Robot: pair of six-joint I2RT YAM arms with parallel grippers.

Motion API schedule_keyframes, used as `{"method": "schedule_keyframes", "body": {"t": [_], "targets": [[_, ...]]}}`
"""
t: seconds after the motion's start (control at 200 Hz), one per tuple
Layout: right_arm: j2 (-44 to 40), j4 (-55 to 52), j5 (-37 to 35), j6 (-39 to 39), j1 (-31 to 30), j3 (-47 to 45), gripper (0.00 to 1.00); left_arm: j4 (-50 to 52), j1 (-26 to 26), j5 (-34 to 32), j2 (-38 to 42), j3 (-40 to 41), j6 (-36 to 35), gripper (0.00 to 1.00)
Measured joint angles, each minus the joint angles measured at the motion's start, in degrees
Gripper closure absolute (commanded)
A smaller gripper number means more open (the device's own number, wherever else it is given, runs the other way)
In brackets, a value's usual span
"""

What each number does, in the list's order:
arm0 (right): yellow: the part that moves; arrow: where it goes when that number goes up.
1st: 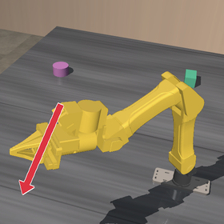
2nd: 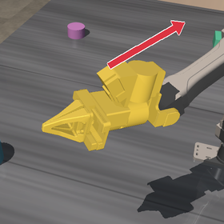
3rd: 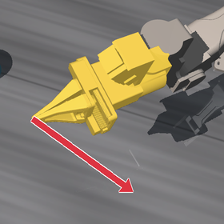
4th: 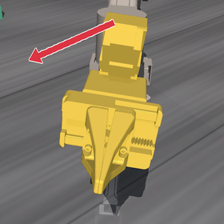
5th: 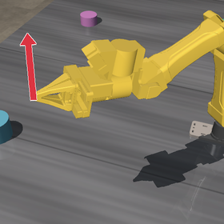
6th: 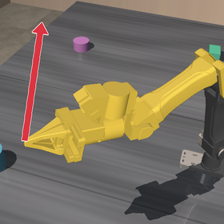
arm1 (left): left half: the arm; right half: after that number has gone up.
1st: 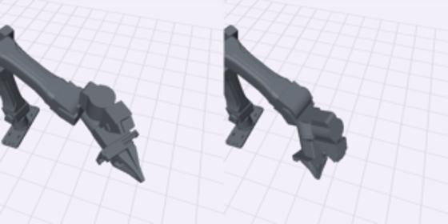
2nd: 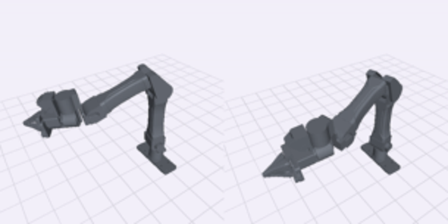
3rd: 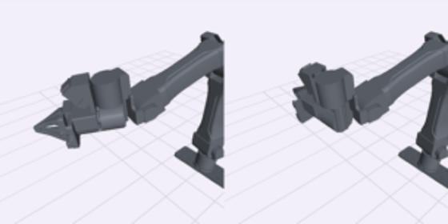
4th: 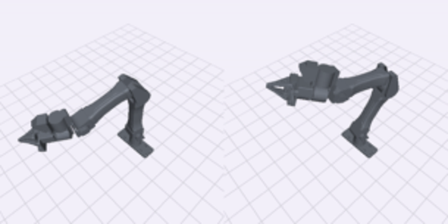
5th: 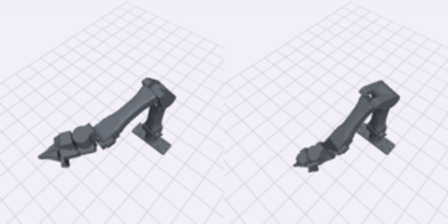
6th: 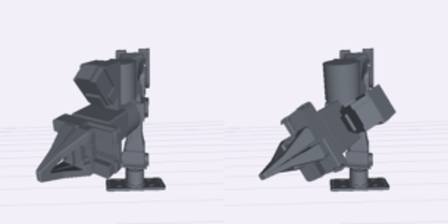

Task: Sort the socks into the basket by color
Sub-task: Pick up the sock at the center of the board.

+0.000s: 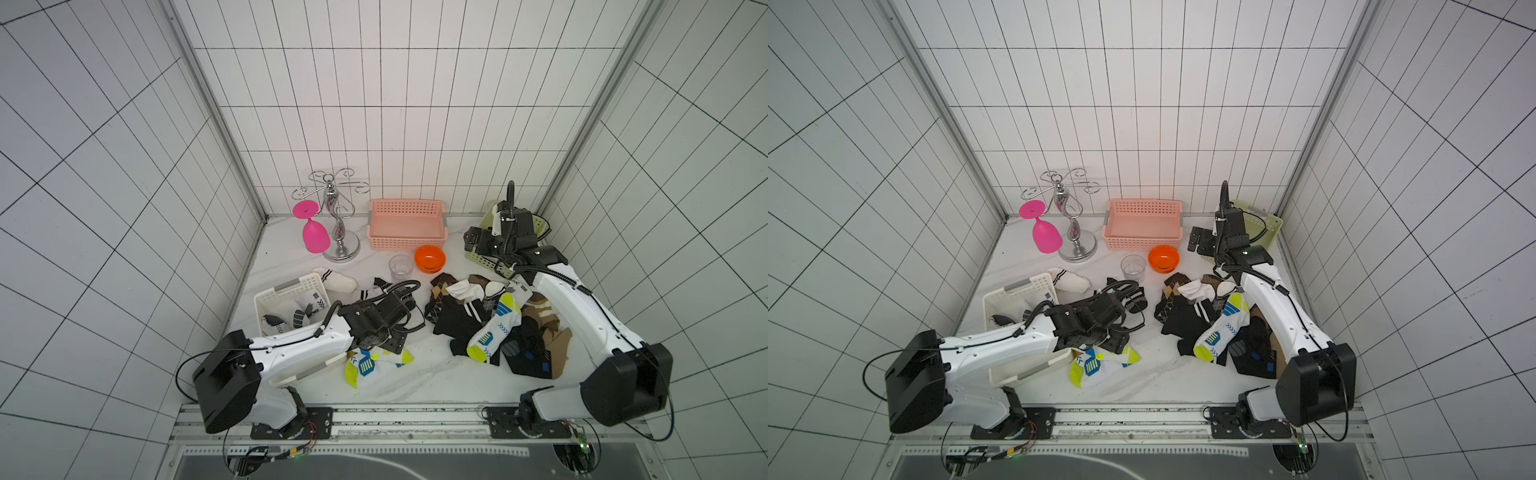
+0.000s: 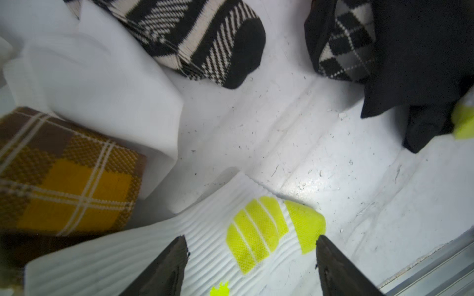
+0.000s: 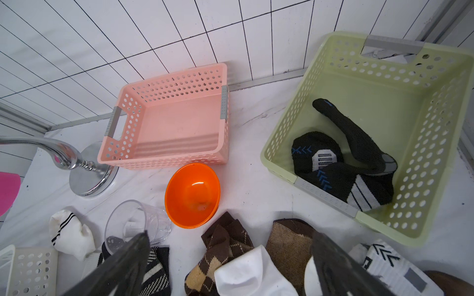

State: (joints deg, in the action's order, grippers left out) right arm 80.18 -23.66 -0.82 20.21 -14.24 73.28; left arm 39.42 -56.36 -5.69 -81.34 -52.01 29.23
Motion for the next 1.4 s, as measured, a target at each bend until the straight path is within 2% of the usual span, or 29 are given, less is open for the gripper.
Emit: {"method": "schedule_keyframes", "body": {"t": [0.225,0.525,0.61,0.73,0.989,1.199,1.399], "targets": [[-1.1,-0.5,1.5,-0.7,0.8,-0.2,0.01,-0.1,-6.7,-1.4,-6.3,0.7,1.9,0.17],[-1.3,-0.8,2.9,-1.4,2.3,-1.8,0.00,-1.9,-7.8,-5.3,-10.6,2.3,2.9,0.19],[-1.5,-1.0,3.2,-1.6,2.7,-1.9,0.01,-3.0,-8.1,-6.7,-11.1,2.4,3.2,0.27],[-2.2,-1.0,3.4,-1.8,3.3,-2.0,0.03,-5.2,-8.1,-8.7,-11.5,2.9,3.2,0.58],[-3.8,-1.0,3.4,-2.3,3.8,-2.3,0.03,-5.7,-8.0,-11.2,-11.0,2.9,3.4,1.00],[-4.2,-1.0,4.3,-2.2,3.8,-2.3,0.02,-0.4,-8.1,-12.5,-5.7,0.3,2.6,1.00],[-5.1,-1.0,5.4,-2.2,3.8,-2.3,0.02,5.0,-8.1,-15.6,-0.2,-8.6,2.7,1.00]]}}
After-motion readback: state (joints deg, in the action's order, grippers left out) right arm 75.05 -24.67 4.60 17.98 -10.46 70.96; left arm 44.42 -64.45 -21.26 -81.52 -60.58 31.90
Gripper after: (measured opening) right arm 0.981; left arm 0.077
